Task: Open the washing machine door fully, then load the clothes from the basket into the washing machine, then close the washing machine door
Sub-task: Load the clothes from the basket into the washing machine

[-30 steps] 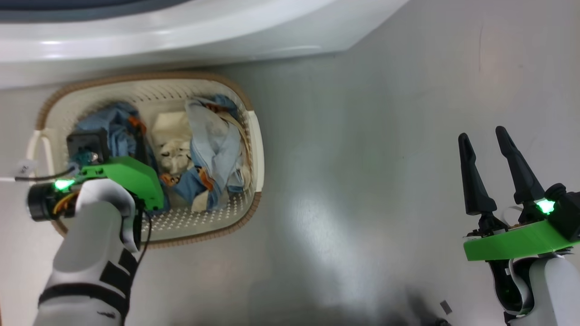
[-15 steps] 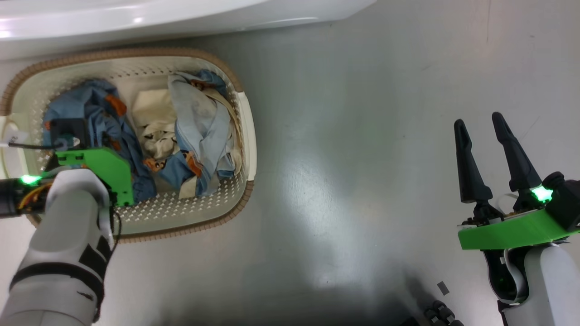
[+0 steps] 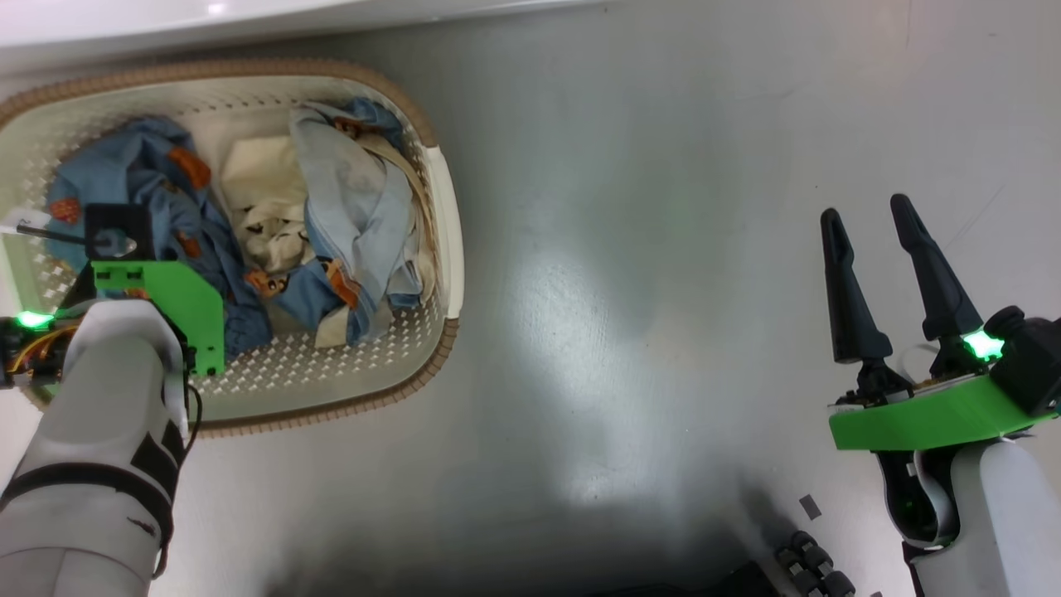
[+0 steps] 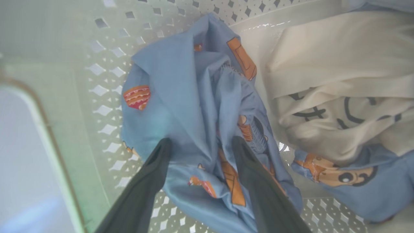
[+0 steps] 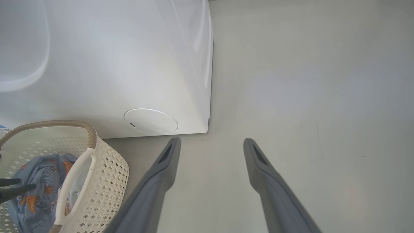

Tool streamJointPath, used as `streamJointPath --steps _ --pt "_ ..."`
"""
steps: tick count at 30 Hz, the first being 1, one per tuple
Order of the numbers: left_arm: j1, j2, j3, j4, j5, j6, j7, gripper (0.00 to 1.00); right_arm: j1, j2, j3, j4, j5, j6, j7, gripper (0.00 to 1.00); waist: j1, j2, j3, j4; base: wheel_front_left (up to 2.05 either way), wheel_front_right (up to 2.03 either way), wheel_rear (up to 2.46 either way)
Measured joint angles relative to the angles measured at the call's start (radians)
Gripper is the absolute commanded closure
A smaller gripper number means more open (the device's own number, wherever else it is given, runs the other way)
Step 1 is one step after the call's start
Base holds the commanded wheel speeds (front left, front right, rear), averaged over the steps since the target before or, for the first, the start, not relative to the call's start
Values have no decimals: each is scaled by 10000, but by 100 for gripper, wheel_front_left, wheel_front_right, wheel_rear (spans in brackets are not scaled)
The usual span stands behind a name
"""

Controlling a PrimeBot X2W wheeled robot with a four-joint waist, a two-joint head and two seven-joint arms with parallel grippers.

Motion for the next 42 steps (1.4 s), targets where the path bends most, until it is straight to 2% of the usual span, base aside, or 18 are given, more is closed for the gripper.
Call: streamJointPath --steps 6,7,8,9,11,15,22,30,34,39,42 --pt "-350 -6 38 82 -176 48 159 0 -174 2 19 -48 0 0 0 0 0 0 280 -66 0 0 0" --pt "-396 -13 54 84 -194 46 157 3 -174 0 13 -46 0 0 0 0 0 0 316 -76 0 0 0" --pt "-422 -23 86 84 -255 48 157 28 -174 0 10 -46 0 0 0 0 0 0 347 -82 0 0 0" --pt "-434 -31 94 96 -286 48 159 57 -174 0 4 -46 0 0 0 0 0 0 373 -83 0 0 0" --pt "-436 -40 100 134 -366 44 163 100 -174 0 4 -46 0 0 0 0 0 0 389 -85 0 0 0" --pt "-437 -157 119 169 -539 -33 150 100 -174 -2 -19 -46 -2 0 0 0 0 0 306 -49 0 0 0" --pt "-387 -247 105 194 -675 -198 -556 100 -176 -15 -71 -13 -4 0 0 0 0 0 -69 21 0 0 0" --pt "-8 -591 73 163 -821 -470 -1540 100 -147 -86 -56 155 -4 0 0 0 0 0 -908 116 0 0 0" --pt "453 -616 61 59 -882 -472 -1791 100 -108 -98 2 276 -4 0 0 0 0 0 -1437 177 0 0 0" --pt "1050 -769 102 -495 -1118 -558 -1883 100 156 -205 46 416 -4 0 0 0 0 0 -2164 259 0 0 0" --pt "1603 -761 167 -1310 -1156 -556 -1883 100 352 -257 46 497 -2 0 0 0 1 0 -2614 311 0 0 0"
